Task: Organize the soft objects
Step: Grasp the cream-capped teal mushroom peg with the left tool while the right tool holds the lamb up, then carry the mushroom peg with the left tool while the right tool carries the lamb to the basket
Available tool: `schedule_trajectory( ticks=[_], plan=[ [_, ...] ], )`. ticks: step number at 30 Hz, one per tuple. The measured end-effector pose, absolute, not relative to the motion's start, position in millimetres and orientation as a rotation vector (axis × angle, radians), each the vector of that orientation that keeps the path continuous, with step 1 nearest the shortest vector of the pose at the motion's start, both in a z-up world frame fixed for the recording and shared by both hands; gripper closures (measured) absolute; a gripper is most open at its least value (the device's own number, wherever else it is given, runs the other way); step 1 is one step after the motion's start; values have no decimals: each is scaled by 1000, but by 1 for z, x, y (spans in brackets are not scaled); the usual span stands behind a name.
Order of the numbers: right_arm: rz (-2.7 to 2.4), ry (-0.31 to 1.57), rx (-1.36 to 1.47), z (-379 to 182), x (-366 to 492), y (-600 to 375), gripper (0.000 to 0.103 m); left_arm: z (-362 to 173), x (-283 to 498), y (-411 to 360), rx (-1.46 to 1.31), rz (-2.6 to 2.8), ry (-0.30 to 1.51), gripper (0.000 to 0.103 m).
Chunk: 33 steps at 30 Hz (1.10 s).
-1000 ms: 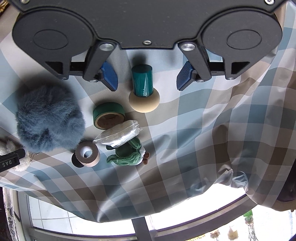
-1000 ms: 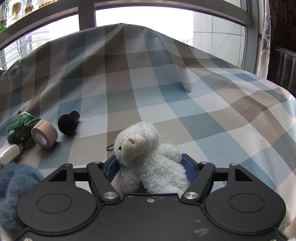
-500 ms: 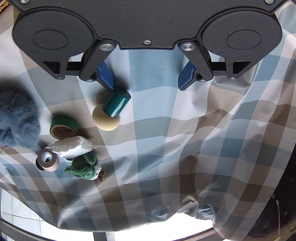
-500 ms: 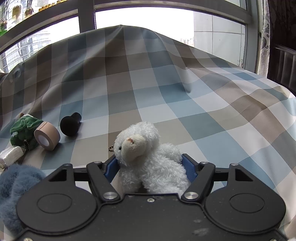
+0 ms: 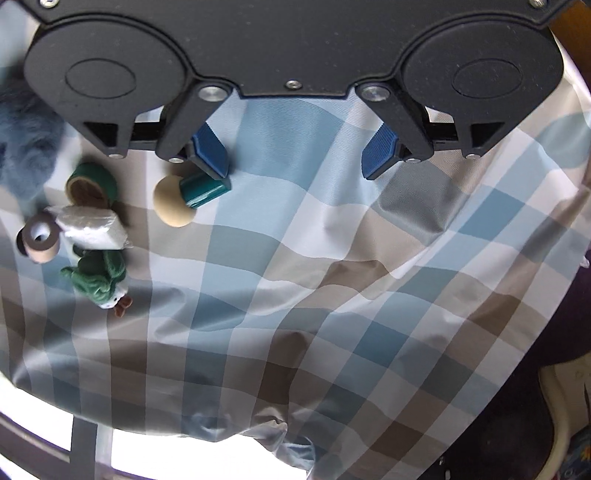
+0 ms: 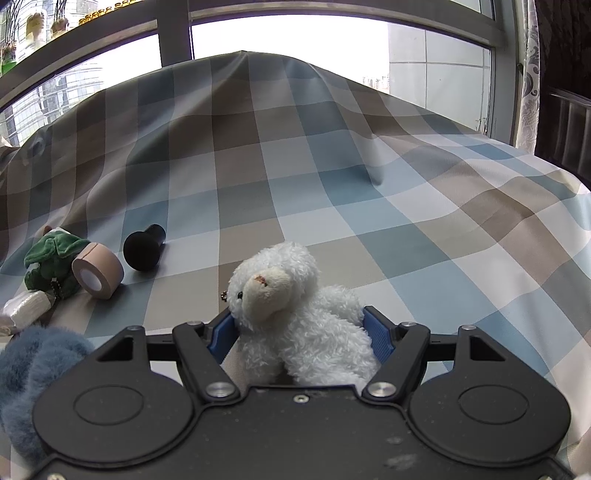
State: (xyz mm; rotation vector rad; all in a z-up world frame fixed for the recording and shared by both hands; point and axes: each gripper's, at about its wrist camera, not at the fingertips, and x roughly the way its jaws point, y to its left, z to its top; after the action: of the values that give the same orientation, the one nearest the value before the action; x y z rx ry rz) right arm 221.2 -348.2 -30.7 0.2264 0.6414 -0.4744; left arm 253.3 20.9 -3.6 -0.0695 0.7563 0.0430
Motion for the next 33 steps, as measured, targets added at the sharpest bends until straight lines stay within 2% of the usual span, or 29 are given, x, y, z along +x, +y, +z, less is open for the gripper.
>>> schedule_trajectory(
  ticks=[2,5,7,14,17,21,22,33],
  plan=[
    [-472,640,230,-30,221,-349,32,2,256,19,-164,32,792,22],
    [-466,639,227,-29,221,-347,32,8,264,10,-257,21,803,21],
    [-462,637,218,-29,221,-346,32,10,270,-1,-252,21,801,18],
    [-462,635,216,-28,219,-345,32,-3,292,-22,-275,61,854,17],
    [-460,634,219,-28,218,-345,32,-12,299,-19,-312,88,890,22],
    [-457,633,216,-28,218,-345,32,-16,303,-15,-323,87,891,38],
    [-455,632,215,-27,218,-345,32,-16,302,-15,-319,67,884,48],
    [-443,628,194,-25,216,-342,32,-7,282,-18,-184,-58,880,48]
  ],
)
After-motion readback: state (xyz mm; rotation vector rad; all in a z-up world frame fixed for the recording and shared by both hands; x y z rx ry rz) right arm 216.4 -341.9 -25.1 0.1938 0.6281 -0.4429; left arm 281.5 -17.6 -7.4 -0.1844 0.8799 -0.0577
